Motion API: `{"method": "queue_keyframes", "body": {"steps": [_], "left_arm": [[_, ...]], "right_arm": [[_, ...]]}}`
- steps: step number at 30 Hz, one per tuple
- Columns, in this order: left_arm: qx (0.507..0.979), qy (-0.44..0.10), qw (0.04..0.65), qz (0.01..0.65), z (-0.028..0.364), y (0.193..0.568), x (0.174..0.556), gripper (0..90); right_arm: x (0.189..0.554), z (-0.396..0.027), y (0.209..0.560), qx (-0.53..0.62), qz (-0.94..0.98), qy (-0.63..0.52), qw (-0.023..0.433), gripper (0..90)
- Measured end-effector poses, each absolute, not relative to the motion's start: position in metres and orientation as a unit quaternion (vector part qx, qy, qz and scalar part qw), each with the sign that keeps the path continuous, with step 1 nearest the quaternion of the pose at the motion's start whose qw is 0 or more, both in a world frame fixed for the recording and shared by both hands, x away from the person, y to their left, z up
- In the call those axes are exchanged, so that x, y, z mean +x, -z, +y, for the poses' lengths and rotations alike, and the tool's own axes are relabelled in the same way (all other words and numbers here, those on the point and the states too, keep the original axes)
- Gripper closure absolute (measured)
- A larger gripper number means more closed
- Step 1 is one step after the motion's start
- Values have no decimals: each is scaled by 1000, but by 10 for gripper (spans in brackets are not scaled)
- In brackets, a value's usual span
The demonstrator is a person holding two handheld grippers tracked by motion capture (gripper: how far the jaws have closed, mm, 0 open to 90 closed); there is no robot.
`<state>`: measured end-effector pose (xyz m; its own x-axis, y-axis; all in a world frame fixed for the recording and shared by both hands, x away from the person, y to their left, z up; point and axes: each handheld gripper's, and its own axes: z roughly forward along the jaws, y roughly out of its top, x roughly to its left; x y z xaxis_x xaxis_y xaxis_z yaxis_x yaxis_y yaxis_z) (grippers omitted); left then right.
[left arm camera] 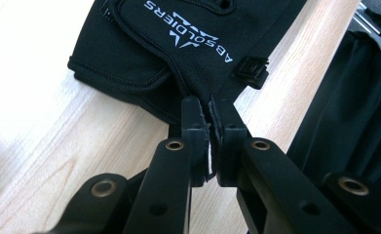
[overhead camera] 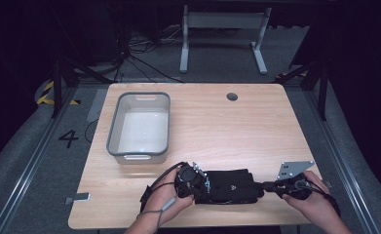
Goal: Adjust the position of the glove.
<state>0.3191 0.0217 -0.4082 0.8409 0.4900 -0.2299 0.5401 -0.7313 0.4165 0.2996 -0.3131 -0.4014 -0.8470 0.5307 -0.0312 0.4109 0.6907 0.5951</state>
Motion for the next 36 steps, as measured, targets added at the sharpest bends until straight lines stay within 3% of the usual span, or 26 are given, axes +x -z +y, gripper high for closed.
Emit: {"method": "queue_keyframes", "body": {"steps": [16, 20, 28, 36], "left_arm": [[937, 70, 218, 265, 19, 416, 321, 854], [936, 76, 219, 264, 19, 417, 322, 826], [923, 73, 258, 275, 26, 404, 321, 742], [916, 52, 293, 268, 23, 387, 326, 716]], "right_arm": [[305, -313, 420, 263, 921, -276, 79, 858], [308, -316, 425, 271, 923, -266, 64, 759], [307, -325, 416, 285, 908, -297, 78, 784], [309, -334, 411, 306, 895, -310, 94, 795]]}}
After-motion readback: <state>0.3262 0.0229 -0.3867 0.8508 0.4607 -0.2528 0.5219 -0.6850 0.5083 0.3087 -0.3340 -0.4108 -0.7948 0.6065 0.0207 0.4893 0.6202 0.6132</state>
